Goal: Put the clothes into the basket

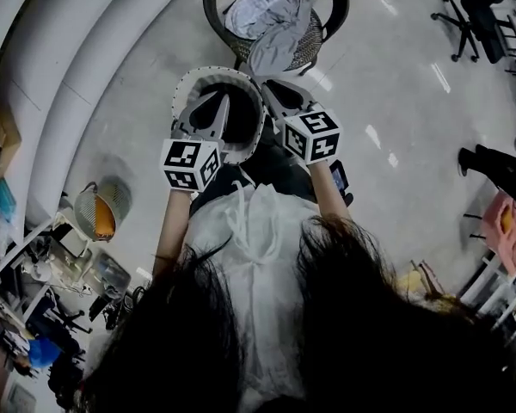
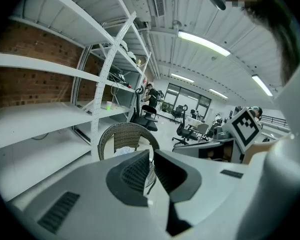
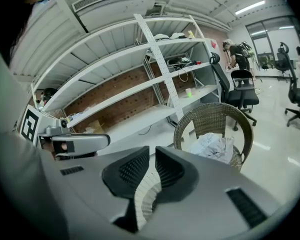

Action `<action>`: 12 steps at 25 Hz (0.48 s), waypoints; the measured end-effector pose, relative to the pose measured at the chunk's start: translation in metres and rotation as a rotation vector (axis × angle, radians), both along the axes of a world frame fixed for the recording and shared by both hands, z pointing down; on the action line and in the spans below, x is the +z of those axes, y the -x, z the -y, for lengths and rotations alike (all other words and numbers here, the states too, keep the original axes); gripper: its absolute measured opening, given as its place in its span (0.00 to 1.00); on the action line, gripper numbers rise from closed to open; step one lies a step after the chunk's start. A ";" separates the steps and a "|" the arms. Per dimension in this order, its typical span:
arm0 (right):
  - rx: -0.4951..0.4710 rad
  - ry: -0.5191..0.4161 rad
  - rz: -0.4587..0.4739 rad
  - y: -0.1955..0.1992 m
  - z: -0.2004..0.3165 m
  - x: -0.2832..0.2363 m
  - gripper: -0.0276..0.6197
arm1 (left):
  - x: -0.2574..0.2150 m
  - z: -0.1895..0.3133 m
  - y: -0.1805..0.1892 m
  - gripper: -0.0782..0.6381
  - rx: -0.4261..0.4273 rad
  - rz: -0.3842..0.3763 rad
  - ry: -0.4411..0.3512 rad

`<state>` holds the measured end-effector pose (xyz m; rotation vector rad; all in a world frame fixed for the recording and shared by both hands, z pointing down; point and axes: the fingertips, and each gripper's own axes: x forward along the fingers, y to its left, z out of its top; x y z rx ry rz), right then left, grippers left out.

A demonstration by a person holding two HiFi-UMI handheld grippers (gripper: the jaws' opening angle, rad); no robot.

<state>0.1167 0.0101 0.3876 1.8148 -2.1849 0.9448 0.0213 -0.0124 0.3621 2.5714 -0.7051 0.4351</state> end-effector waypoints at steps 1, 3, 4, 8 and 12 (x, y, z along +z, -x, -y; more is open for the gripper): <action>-0.008 0.013 0.008 -0.009 0.003 0.006 0.12 | 0.003 0.004 -0.008 0.16 -0.009 0.009 0.005; -0.023 0.040 0.018 -0.031 0.011 0.020 0.12 | 0.010 0.016 -0.025 0.16 -0.025 0.028 0.011; -0.030 0.054 0.021 -0.042 0.017 0.029 0.12 | 0.014 0.023 -0.033 0.16 -0.030 0.035 0.014; -0.051 0.106 0.027 -0.081 0.037 0.072 0.12 | 0.040 0.050 -0.056 0.16 -0.048 0.068 0.014; -0.046 0.152 0.006 -0.114 0.051 0.112 0.12 | 0.069 0.066 -0.067 0.16 -0.054 0.108 0.019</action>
